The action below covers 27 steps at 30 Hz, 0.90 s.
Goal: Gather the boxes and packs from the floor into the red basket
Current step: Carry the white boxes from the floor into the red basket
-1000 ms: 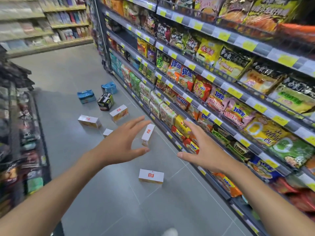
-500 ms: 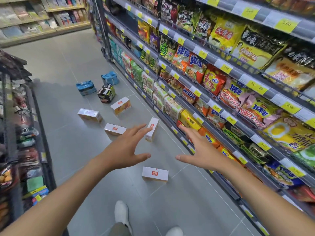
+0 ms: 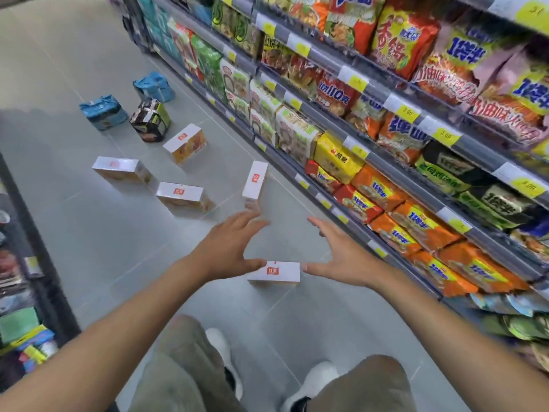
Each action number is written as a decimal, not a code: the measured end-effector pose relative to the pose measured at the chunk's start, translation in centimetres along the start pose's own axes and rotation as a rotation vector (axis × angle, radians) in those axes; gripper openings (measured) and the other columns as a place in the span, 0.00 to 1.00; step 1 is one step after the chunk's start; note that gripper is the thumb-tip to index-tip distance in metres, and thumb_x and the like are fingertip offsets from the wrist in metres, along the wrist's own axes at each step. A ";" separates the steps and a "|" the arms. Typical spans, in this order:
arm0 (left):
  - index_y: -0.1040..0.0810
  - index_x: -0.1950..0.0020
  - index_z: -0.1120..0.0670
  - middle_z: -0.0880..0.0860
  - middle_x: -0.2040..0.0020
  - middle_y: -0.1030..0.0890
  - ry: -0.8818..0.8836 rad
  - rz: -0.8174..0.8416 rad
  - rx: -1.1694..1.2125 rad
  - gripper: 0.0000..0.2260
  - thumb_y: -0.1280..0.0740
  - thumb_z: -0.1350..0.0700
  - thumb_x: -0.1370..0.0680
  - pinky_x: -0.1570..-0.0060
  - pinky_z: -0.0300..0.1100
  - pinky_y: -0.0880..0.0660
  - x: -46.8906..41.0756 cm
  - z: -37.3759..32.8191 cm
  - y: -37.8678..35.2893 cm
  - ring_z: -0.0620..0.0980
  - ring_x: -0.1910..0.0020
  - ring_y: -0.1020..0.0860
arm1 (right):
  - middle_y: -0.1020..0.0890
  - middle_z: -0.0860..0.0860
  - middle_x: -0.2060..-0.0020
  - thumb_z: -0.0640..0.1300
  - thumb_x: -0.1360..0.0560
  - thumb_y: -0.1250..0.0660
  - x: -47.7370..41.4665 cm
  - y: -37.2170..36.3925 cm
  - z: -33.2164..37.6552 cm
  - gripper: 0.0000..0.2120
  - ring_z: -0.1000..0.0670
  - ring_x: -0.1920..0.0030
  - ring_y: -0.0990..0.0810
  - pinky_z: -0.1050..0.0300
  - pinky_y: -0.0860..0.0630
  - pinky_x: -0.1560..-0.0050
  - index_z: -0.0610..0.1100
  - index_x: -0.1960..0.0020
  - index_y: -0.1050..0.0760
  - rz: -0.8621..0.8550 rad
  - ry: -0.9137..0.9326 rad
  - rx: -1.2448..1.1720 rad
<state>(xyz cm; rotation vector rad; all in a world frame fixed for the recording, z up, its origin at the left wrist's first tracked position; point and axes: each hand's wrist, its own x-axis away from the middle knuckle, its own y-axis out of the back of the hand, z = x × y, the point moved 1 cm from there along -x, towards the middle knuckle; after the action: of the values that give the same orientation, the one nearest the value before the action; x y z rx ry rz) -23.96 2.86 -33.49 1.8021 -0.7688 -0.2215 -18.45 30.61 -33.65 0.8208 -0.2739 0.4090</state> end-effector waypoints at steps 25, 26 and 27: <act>0.46 0.18 0.51 0.52 0.19 0.43 0.129 0.309 -0.057 0.46 0.25 0.40 0.28 0.30 0.69 0.34 -15.3 18.9 -42.1 0.55 0.20 0.47 | 0.44 0.51 0.19 0.59 0.37 0.20 -24.2 -31.4 -27.5 0.58 0.45 0.19 0.50 0.36 0.25 0.33 0.53 0.17 0.49 0.109 -0.214 0.299; 0.46 0.18 0.51 0.51 0.19 0.43 0.136 0.323 -0.059 0.47 0.25 0.40 0.28 0.30 0.68 0.34 -15.6 19.4 -43.3 0.55 0.20 0.47 | 0.45 0.51 0.19 0.59 0.37 0.20 -24.9 -32.2 -28.2 0.58 0.44 0.18 0.51 0.35 0.26 0.33 0.53 0.17 0.50 0.109 -0.220 0.323; 0.47 0.18 0.51 0.51 0.19 0.43 0.143 0.335 -0.060 0.47 0.25 0.40 0.28 0.30 0.68 0.34 -15.9 19.8 -44.2 0.55 0.20 0.47 | 0.46 0.50 0.18 0.60 0.37 0.20 -25.5 -32.9 -28.7 0.59 0.43 0.18 0.51 0.34 0.26 0.33 0.53 0.16 0.51 0.111 -0.227 0.344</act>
<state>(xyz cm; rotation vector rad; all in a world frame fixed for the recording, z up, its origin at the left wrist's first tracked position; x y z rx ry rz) -28.82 4.79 -84.20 1.5855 -0.9360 0.1020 -23.97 25.93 -83.71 1.1966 -0.4695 0.4745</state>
